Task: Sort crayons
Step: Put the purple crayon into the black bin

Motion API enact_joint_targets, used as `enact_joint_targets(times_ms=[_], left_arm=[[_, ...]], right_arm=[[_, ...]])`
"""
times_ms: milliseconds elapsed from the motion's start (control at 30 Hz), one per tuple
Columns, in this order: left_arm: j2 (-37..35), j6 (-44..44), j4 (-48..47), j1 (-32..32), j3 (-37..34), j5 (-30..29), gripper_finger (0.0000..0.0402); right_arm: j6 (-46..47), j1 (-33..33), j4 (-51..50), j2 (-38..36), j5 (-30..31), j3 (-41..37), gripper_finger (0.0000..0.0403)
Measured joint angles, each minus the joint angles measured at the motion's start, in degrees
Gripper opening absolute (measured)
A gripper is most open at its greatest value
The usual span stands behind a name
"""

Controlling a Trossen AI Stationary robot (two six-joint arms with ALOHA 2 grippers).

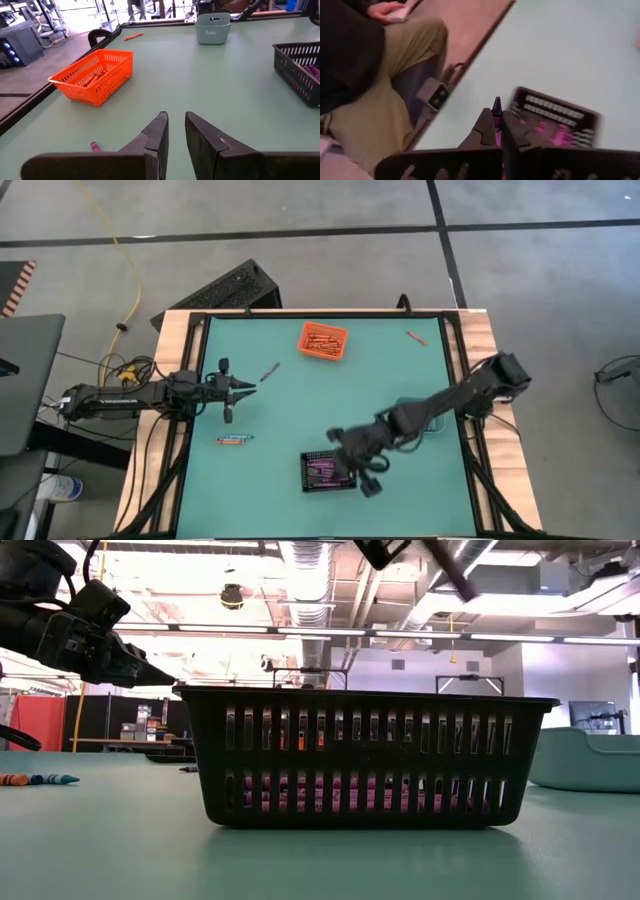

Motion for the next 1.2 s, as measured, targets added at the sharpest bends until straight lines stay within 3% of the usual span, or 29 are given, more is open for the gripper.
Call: enact_joint_targets(times_ms=[133, 500, 867, 1200], left_arm=[[0.0, 0.0, 0.0, 0.0, 0.0, 0.0, 0.0054], [0.0, 0.0, 0.0, 0.0, 0.0, 0.0, 0.0054], [0.0, 0.0, 0.0, 0.0, 0.0, 0.1, 0.0054], [0.0, 0.0, 0.0, 0.0, 0.0, 0.0, 0.0054]], right_arm=[[1.0, 2.3, 1.3, 3.0, 0.8, 0.0, 0.0005], [2.8, 1.4, 1.9, 5.4, 14.3, 0.0, 0.0005], [9.9, -1.2, 2.8, 9.2, 14.6, 0.0, 0.0009], [9.7, -2.7, 3.8, 12.7, 14.5, 0.0, 0.0091]])
